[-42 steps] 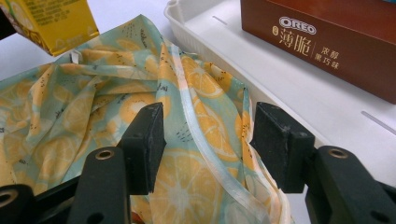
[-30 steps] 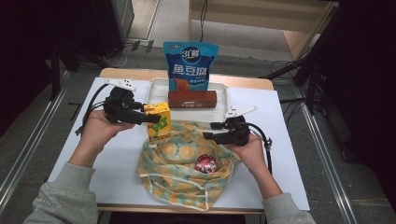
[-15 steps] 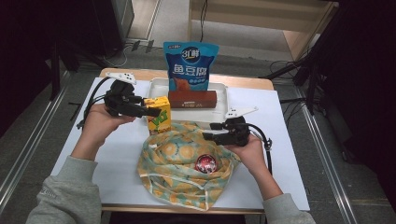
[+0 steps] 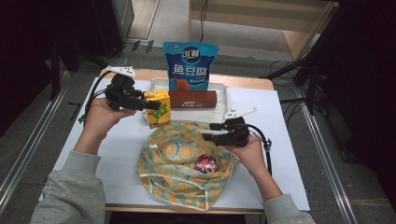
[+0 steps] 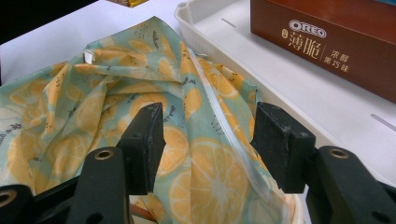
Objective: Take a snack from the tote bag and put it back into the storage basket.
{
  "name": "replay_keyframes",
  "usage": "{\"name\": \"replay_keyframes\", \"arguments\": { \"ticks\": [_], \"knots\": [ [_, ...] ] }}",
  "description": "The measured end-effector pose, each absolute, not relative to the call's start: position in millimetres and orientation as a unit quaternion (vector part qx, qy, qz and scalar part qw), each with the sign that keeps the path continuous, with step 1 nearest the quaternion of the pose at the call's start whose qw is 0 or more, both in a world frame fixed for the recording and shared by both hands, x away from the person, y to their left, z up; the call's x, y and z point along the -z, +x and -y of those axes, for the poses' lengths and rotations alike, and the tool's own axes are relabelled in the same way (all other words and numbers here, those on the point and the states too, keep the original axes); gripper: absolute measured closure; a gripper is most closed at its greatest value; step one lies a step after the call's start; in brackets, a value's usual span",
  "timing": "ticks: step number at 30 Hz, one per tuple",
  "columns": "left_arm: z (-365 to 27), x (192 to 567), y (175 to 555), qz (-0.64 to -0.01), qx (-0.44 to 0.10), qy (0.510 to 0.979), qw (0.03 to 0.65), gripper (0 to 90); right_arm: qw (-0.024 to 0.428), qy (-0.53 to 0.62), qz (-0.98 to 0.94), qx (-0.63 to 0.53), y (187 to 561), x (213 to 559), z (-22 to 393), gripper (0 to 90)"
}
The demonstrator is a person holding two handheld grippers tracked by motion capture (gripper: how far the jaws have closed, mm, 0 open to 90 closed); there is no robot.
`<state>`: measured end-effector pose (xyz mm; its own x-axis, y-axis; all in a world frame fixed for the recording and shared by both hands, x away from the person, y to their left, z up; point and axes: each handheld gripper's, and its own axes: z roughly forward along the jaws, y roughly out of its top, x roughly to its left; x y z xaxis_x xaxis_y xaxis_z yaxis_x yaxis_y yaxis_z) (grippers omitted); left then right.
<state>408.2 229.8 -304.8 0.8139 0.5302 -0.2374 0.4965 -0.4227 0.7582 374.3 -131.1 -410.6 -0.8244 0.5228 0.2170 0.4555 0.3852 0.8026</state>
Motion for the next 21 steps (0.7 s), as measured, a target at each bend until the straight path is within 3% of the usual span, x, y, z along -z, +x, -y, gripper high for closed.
{"name": "replay_keyframes", "arguments": {
  "ticks": [21],
  "knots": [
    [-238, 325, 433, -0.338, -0.053, 0.833, 0.436, 50.2, 0.035, 0.300, -0.831, -0.467, 369, 411, 133, 43.8]
  ]
}}
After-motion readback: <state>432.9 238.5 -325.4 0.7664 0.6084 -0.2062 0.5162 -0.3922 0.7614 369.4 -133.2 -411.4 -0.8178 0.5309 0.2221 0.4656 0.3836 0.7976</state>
